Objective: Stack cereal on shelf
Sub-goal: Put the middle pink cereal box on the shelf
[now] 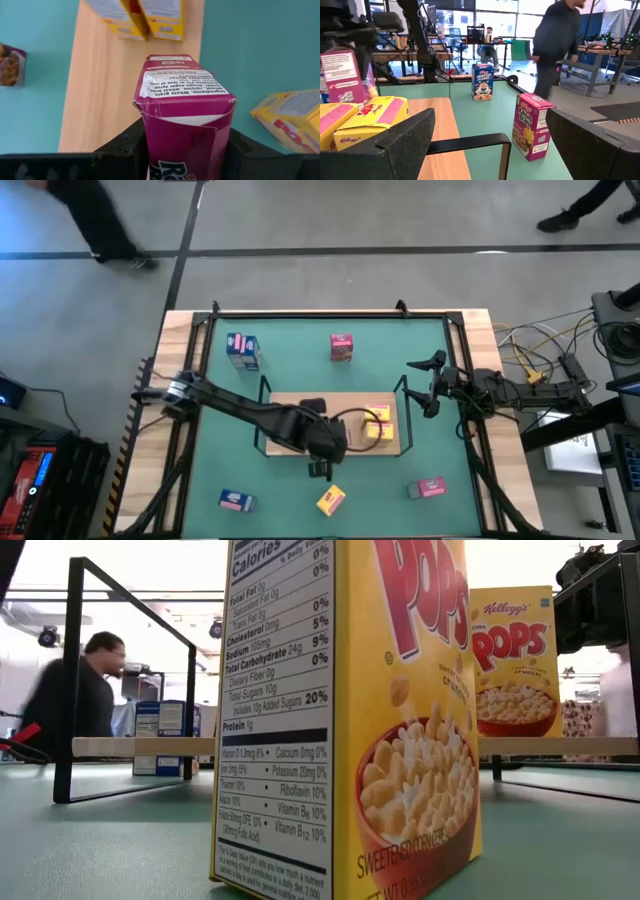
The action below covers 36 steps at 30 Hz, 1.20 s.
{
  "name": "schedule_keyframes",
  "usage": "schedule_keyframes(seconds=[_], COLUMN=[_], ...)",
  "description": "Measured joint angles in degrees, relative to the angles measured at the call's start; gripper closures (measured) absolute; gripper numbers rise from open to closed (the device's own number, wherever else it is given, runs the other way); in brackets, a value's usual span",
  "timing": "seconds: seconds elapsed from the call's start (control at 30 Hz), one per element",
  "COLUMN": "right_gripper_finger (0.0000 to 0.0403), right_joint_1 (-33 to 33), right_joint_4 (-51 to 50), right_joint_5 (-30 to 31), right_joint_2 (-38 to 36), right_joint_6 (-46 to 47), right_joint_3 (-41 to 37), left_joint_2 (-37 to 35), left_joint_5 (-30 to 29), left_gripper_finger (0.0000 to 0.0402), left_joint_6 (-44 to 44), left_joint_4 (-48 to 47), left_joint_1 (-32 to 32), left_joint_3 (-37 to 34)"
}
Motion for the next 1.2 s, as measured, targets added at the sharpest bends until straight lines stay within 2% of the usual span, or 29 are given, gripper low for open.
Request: schedule_keyframes(seconds=[0.2, 0.37, 1.2], right_gripper_finger=[0.0033, 0.0033, 0.0033], right_joint_1=[0.0, 0.0, 0.0], right_joint_4=[0.0, 0.0, 0.0], right_joint_5=[0.0, 0.0, 0.0], right_joint_2=[0.0, 0.0, 0.0], right_joint_6=[0.0, 0.0, 0.0], right_joint_3=[0.0, 0.0, 0.0], left_joint_2=[5.7, 8.4, 9.1], left_joint_5=[1.1, 1.9, 3.9], left_gripper_finger=[0.0266, 0.0266, 0.0266], left_joint_6=[-1.1, -0.1, -0.1], left_joint_4=[-7.8, -9.9, -8.9], left_joint_1=[0.0, 0.0, 1.5], left_joint_3=[8.8, 12.4, 11.0])
